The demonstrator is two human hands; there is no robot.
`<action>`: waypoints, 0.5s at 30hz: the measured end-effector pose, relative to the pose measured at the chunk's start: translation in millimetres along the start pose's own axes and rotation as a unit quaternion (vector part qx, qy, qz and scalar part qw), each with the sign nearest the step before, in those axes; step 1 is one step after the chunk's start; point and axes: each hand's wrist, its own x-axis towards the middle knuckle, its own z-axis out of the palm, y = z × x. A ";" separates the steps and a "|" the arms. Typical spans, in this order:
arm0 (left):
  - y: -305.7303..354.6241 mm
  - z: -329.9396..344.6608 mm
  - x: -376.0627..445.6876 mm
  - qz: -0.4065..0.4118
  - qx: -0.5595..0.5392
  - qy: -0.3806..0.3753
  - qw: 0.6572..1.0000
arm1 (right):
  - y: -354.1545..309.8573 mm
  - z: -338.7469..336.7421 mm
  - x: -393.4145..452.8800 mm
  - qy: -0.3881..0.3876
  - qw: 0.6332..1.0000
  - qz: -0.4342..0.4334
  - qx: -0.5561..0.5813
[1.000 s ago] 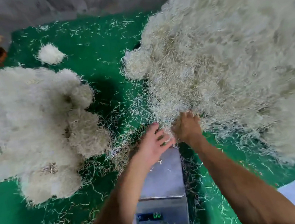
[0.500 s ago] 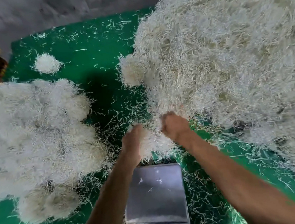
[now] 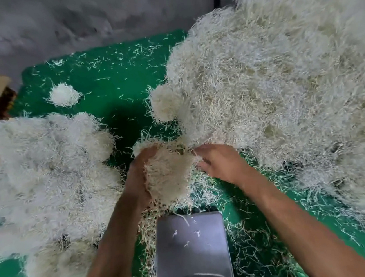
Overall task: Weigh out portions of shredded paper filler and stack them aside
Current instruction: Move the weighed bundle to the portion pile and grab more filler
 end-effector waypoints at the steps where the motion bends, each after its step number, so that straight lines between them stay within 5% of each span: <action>1: 10.5 -0.7 -5.6 -0.005 -0.001 -0.008 1.000 | 2.6 -2.9 5.2 0.014 0.999 0.035 0.001; 6: 42.0 2.5 -27.5 0.086 0.191 0.026 0.977 | -3.8 -36.5 24.3 0.088 0.946 0.240 0.201; 11: 28.4 51.0 -44.5 0.175 0.472 -0.068 0.862 | -102.7 -70.5 28.9 0.081 0.967 0.107 0.216; 15: 3.6 43.1 -66.6 0.149 0.459 0.080 0.872 | -161.0 -76.5 -12.0 0.110 0.988 -0.009 0.105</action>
